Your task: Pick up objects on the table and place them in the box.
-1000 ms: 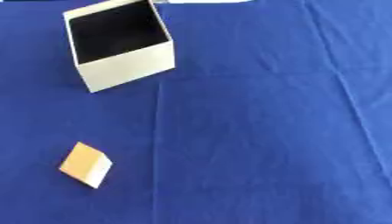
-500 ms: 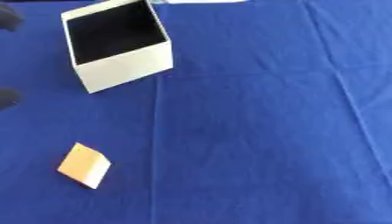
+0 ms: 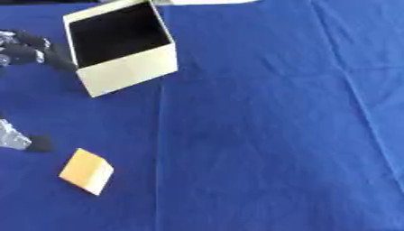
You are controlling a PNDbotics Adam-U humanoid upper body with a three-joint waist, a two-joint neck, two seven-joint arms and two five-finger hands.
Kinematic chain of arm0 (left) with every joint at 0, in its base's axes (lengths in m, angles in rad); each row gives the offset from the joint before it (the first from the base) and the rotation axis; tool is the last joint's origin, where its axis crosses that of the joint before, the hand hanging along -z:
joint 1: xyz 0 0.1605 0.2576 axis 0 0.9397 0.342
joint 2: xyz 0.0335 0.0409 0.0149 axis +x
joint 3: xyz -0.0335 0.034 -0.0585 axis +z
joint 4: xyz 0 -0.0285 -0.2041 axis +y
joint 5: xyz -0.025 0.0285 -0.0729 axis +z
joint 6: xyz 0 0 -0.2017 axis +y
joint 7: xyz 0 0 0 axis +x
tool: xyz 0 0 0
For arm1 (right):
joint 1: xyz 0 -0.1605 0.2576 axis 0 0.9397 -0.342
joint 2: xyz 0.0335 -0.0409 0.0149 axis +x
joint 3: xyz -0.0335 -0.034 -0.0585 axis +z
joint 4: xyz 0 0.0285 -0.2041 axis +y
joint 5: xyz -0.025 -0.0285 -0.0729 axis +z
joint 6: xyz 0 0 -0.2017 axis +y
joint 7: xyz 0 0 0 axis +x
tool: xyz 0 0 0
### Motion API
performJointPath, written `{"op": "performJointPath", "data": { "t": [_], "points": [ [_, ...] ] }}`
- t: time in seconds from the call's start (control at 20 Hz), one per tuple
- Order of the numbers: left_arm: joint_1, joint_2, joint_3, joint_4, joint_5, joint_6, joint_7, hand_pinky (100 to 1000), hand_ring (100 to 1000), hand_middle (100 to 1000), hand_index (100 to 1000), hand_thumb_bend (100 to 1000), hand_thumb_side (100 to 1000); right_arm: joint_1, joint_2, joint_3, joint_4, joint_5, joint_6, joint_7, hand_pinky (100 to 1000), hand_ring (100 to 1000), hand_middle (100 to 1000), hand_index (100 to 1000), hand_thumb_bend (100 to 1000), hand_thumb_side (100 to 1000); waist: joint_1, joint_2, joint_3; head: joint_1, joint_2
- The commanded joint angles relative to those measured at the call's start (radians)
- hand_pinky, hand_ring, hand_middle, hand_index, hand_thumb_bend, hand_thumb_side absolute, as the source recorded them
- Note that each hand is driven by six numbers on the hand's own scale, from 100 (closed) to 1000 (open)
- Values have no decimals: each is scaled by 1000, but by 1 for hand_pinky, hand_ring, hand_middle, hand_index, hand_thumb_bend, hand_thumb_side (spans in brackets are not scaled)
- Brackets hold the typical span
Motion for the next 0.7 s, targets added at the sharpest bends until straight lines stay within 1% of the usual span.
{"op": "performJointPath", "data": {
  "t": [0.05, 0.1, 0.15, 0.2, 0.25, 0.3, 0.4, 0.5, 0.55, 0.65, 0.7],
  "points": [
    [-28, 22, -25, -13, 18, 46, -62, 666, 726, 722, 832, 708, 396, -12, -25, -6, -20, -7, -1, 4, 815, 771, 617, 745, 100, 786, 0, -25, -1, 4, 4],
    [-34, 20, -33, -13, 19, 59, -75, 671, 741, 726, 827, 660, 359, -12, -25, -6, -20, -7, -1, 4, 815, 771, 617, 744, 100, 787, 0, -26, -1, 4, 4],
    [-37, 18, -42, -13, 19, 70, -88, 670, 743, 727, 827, 651, 350, -12, -24, -6, -20, -8, -1, 5, 815, 771, 617, 744, 100, 786, 1, -26, -1, 5, 5],
    [-40, 17, -51, -13, 20, 78, -100, 667, 748, 730, 833, 608, 318, -12, -24, -6, -20, -8, -1, 5, 815, 771, 617, 744, 100, 787, 2, -27, -1, 5, 5],
    [-42, 15, -61, -13, 19, 86, -113, 666, 749, 724, 835, 593, 306, -12, -24, -6, -20, -9, -1, 5, 815, 771, 617, 744, 100, 787, 2, -28, -2, 5, 7],
    [-43, 14, -68, -13, 17, 93, -124, 667, 754, 725, 838, 549, 274, -11, -24, -5, -20, -9, -1, 6, 815, 771, 617, 744, 100, 787, 3, -29, -2, 4, 8],
    [-45, 12, -81, -13, 10, 105, -140, 666, 753, 719, 841, 571, 265, -11, -24, -5, -20, -10, -1, 6, 815, 771, 617, 744, 100, 787, 5, -31, -1, 3, 10],
    [-41, 10, -91, -13, 4, 116, -148, 668, 752, 712, 839, 649, 286, -10, -24, -5, -20, -11, -1, 5, 814, 768, 616, 744, 100, 788, 7, -32, -1, 0, 11],
    [-37, 9, -96, -13, 1, 119, -151, 670, 753, 714, 838, 666, 288, -9, -24, -5, -20, -12, -1, 6, 814, 768, 616, 743, 100, 787, 8, -33, -1, -1, 12],
    [-24, 9, -108, -13, 0, 124, -160, 681, 763, 725, 844, 733, 295, -9, -23, -5, -20, -12, -1, 6, 814, 766, 615, 743, 100, 788, 8, -33, -2, -2, 14],
    [-16, 9, -114, -13, 0, 125, -167, 684, 765, 729, 847, 748, 296, -9, -23, -5, -20, -13, -1, 6, 814, 766, 615, 743, 100, 788, 9, -33, -3, -3, 14]
  ]
}}
